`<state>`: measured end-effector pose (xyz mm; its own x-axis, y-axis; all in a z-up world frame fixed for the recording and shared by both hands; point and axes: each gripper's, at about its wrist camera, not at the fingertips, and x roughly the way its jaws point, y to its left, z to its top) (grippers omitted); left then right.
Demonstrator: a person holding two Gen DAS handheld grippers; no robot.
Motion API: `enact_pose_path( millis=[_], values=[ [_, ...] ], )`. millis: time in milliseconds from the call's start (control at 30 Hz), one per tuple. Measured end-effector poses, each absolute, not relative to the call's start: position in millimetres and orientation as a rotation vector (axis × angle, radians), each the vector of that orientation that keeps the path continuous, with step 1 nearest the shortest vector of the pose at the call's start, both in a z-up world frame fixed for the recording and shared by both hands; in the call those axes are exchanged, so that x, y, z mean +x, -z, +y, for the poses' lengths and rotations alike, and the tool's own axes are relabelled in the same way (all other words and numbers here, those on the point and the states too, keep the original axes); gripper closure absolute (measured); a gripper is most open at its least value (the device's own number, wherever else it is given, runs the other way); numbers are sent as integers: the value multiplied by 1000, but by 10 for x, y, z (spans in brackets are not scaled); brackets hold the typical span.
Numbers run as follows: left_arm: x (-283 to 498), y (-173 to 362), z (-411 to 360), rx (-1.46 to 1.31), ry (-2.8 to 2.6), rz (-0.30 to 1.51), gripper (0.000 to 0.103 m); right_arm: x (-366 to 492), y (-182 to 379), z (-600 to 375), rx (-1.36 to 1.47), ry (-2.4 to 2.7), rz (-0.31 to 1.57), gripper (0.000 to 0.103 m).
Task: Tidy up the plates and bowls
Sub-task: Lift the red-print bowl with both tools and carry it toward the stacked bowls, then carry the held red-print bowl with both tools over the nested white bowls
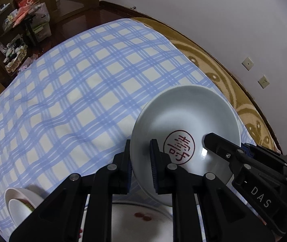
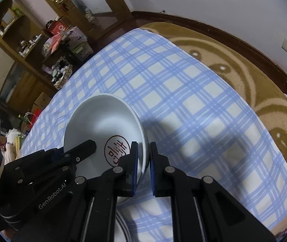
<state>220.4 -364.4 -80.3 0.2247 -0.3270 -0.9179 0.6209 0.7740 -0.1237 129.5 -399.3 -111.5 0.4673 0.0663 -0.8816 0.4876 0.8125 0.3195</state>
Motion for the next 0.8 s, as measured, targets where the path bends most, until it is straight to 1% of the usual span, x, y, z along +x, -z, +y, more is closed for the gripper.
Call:
enact_pose_path(
  millis=[300,800],
  values=[
    [2183,615,-3206,304,607,1146,87,1355,998,-3639,576,208,1050,92],
    [2138,390,-2302,240,499,1165,87,1475,801,-2853,536,74,1044,92]
  ],
)
